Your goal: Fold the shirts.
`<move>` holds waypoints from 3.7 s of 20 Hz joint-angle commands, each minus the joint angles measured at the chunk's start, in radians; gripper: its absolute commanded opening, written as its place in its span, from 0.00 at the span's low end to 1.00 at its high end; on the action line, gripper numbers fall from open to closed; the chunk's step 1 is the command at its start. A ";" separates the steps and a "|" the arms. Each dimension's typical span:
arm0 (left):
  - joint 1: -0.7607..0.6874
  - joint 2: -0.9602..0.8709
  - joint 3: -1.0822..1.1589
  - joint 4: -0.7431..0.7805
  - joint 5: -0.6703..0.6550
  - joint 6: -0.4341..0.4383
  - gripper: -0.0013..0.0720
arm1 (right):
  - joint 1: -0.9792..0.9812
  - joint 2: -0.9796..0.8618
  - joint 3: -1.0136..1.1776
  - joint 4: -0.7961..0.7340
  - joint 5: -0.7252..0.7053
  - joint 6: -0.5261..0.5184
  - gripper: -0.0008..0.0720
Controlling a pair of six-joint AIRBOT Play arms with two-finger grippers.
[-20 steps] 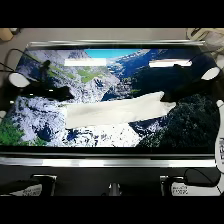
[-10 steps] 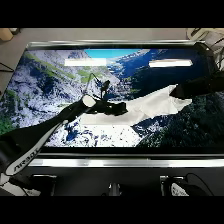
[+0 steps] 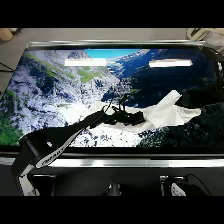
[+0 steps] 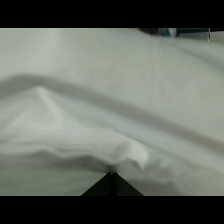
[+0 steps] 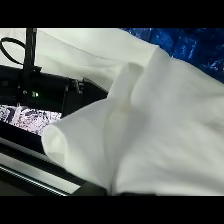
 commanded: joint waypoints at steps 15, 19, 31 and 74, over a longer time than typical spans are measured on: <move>0.838 0.855 -0.052 0.461 -0.269 0.088 0.05 | 0.605 -0.536 0.001 0.297 -0.695 0.026 0.04; 0.880 0.912 -0.052 0.461 -0.384 0.081 0.05 | 0.684 -0.684 0.000 0.440 -0.714 0.016 0.05; 0.881 0.915 -0.052 0.561 -0.398 0.081 0.05 | 0.346 -0.475 0.000 0.098 -0.267 -0.143 0.90; 0.880 0.900 -0.122 0.570 -0.394 0.070 0.05 | -0.619 -0.470 0.354 -0.086 0.077 -0.286 0.04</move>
